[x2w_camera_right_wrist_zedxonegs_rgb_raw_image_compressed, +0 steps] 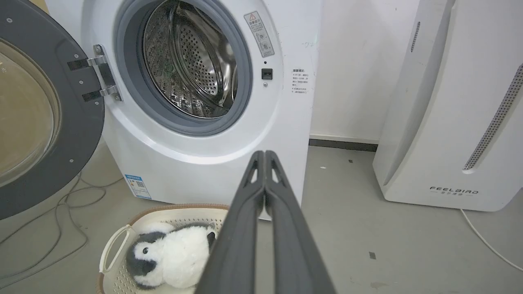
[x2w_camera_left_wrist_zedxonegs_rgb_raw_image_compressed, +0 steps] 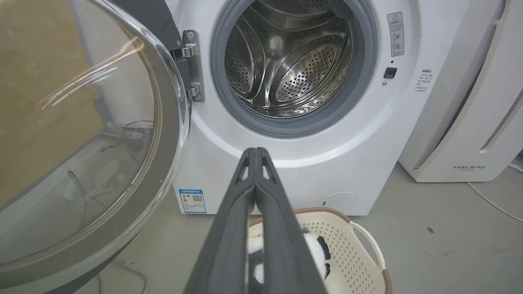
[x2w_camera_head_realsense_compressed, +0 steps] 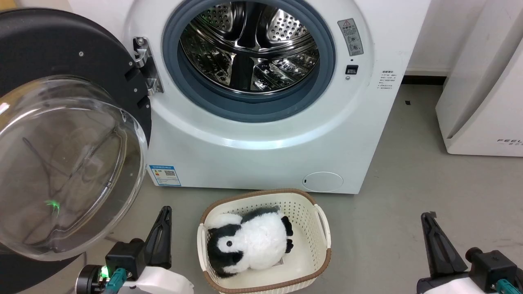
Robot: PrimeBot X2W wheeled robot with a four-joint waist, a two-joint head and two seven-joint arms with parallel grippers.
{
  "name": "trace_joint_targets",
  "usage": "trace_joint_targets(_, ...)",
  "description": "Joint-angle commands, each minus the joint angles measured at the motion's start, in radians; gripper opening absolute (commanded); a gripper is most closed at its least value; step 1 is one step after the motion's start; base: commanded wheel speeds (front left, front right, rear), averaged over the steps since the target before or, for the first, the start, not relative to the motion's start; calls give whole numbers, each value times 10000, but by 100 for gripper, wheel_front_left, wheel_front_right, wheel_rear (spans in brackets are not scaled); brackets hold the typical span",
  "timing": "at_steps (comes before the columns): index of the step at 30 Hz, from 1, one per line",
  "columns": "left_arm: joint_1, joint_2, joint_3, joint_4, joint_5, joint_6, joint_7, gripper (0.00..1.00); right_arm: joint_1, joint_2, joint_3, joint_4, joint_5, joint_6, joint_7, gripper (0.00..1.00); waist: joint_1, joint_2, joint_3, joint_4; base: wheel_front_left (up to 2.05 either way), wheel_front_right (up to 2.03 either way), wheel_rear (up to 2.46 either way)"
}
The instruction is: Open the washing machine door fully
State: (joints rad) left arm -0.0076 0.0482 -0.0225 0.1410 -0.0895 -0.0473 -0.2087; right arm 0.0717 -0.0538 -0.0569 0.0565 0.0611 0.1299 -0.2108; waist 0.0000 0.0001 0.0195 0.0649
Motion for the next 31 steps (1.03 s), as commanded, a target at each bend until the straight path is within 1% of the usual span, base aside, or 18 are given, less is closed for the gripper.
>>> trace_joint_targets(1, 15, 4, 20, -64, 87, 49, 58, 0, -130, 7, 25, -51, -86, 2, 65, 0, 0, -1, -2, -5, 0, 0, 0)
trace_joint_targets(31, 33, 9, 82, -469, 330, 176, 668, 0, -306, 16, 189, -205, -244, 3, 680, 0, 0, -1, -60, -199, 0, 0, 0)
